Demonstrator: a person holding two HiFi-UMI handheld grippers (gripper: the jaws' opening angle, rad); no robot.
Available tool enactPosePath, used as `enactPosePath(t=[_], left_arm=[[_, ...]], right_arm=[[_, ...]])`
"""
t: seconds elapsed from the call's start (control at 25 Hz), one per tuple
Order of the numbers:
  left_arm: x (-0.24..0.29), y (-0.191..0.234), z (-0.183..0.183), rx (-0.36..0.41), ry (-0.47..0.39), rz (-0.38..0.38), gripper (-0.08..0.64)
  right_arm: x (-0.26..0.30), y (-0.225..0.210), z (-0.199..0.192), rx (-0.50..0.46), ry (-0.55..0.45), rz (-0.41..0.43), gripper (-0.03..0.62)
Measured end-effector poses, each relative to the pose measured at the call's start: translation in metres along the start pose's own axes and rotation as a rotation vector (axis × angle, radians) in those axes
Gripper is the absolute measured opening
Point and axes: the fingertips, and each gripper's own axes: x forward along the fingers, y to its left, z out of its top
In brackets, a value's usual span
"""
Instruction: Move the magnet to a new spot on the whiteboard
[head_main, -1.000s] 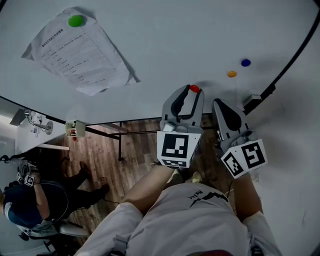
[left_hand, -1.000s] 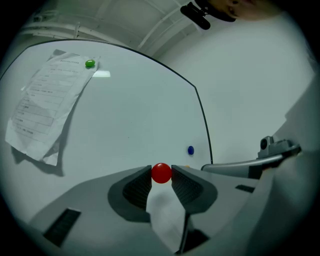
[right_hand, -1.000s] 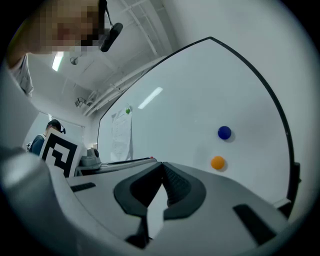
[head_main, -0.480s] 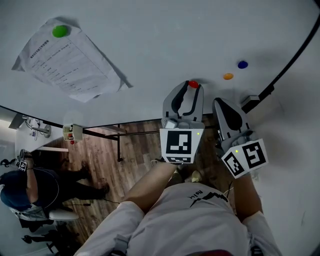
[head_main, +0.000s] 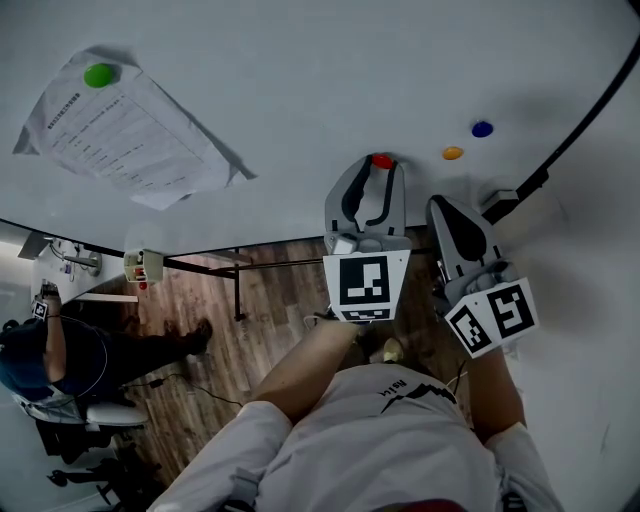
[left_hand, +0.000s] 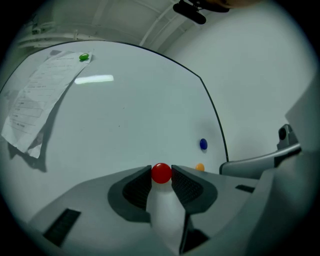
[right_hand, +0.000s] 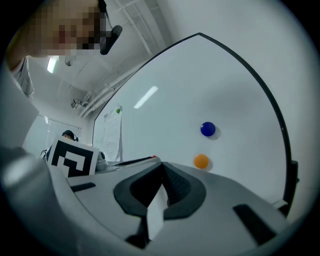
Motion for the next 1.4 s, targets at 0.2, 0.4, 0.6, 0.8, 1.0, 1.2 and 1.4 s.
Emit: enactPosePath(t=[0.2, 0.4, 0.6, 0.8, 1.0, 1.2, 1.4], left_arm=[[0.002, 0.003, -0.001, -0.003, -0.014, 0.05, 0.132], [0.005, 0.005, -0.006, -0.009, -0.01, 0.082, 0.132], [0.007, 0.005, -0.007, -0.019, -0.008, 0.116, 0.132], [0.008, 0.004, -0.006, -0.042, -0.021, 0.151, 0.132], [0.007, 0.004, -0.007, -0.034, -0.021, 0.148, 0.132], [0.0, 0.005, -0.011, -0.029, 0.008, 0.13, 0.132], [-0.013, 0.007, -0.008, -0.02, 0.011, 0.117, 0.132]], right_arm=[[-0.001, -0.004, -0.002, 0.009, 0.005, 0.004, 0.014], [0.001, -0.006, -0.002, 0.01, -0.001, 0.021, 0.014], [0.004, -0.006, 0.001, 0.007, -0.012, 0.039, 0.014], [0.003, -0.009, 0.001, 0.017, -0.011, 0.046, 0.014], [0.003, -0.012, 0.0, 0.021, -0.006, 0.05, 0.014], [0.005, -0.007, -0.003, 0.02, 0.002, 0.061, 0.014], [0.007, 0.002, -0.005, 0.016, 0.009, 0.076, 0.014]])
